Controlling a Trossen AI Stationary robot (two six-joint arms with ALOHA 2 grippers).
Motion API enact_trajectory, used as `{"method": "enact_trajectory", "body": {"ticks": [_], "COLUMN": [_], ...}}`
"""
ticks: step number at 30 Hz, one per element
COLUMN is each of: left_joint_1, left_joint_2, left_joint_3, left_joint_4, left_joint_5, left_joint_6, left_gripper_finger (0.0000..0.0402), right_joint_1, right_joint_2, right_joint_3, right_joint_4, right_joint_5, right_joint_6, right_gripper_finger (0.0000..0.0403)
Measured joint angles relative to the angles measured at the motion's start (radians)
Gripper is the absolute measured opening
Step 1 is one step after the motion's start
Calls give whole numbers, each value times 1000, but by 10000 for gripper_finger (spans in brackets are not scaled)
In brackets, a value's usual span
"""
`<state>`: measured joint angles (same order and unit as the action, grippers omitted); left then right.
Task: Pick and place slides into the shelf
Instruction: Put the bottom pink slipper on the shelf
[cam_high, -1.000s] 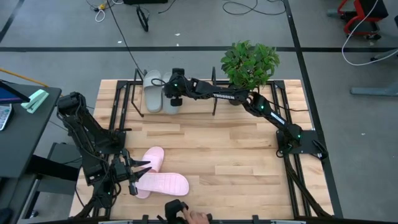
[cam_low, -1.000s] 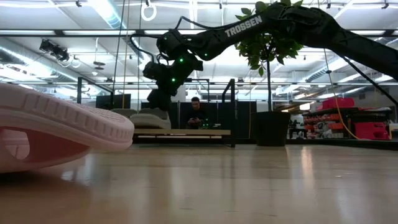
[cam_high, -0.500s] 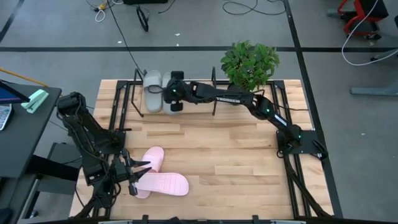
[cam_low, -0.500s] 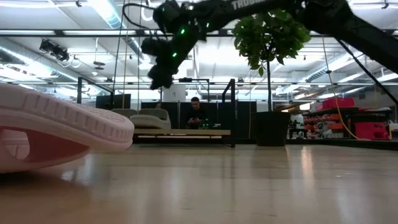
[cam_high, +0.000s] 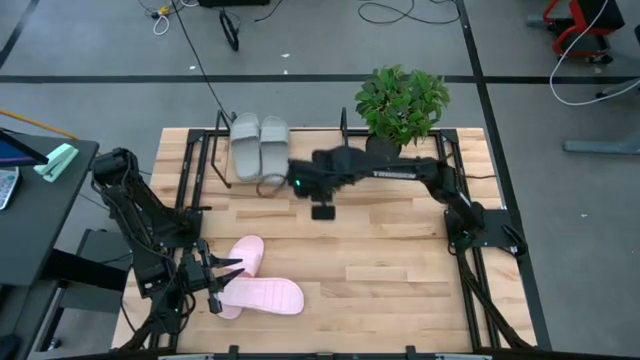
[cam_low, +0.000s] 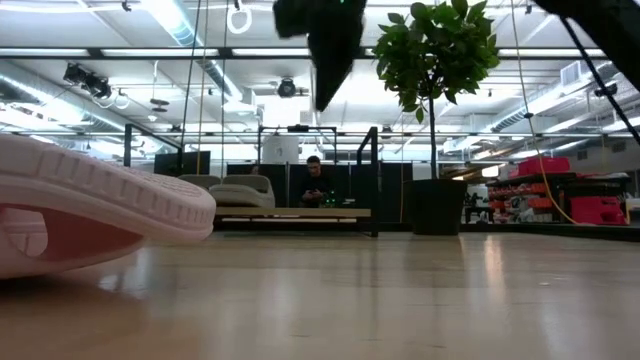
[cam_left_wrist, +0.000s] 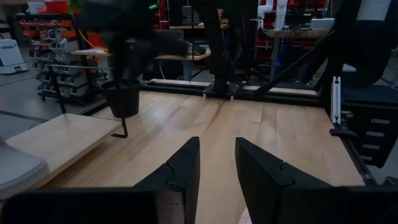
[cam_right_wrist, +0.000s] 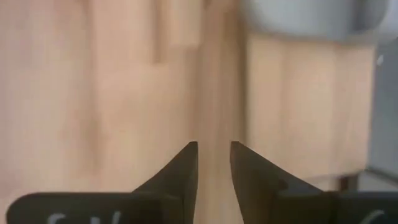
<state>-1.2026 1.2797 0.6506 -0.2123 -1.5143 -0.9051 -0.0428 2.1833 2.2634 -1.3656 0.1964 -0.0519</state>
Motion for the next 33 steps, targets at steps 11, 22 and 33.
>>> {"method": "enact_trajectory", "body": {"ticks": [11, 22, 33], "left_joint_1": [0, 49, 110], "left_joint_2": [0, 0, 1], "left_joint_3": [0, 0, 126], "left_joint_4": [2, 7, 26], "left_joint_5": [62, 381, 636], "left_joint_6": [-13, 11, 287], "left_gripper_finger": [107, 95, 29], "right_joint_1": [309, 583, 765], "right_joint_2": [-87, -51, -51], "right_joint_3": [-62, -65, -381], "right_joint_4": [-38, 2, 245], "right_joint_5": [17, 234, 500], "right_joint_6": [324, 787, 1208], "right_gripper_finger": [98, 98, 98]}}
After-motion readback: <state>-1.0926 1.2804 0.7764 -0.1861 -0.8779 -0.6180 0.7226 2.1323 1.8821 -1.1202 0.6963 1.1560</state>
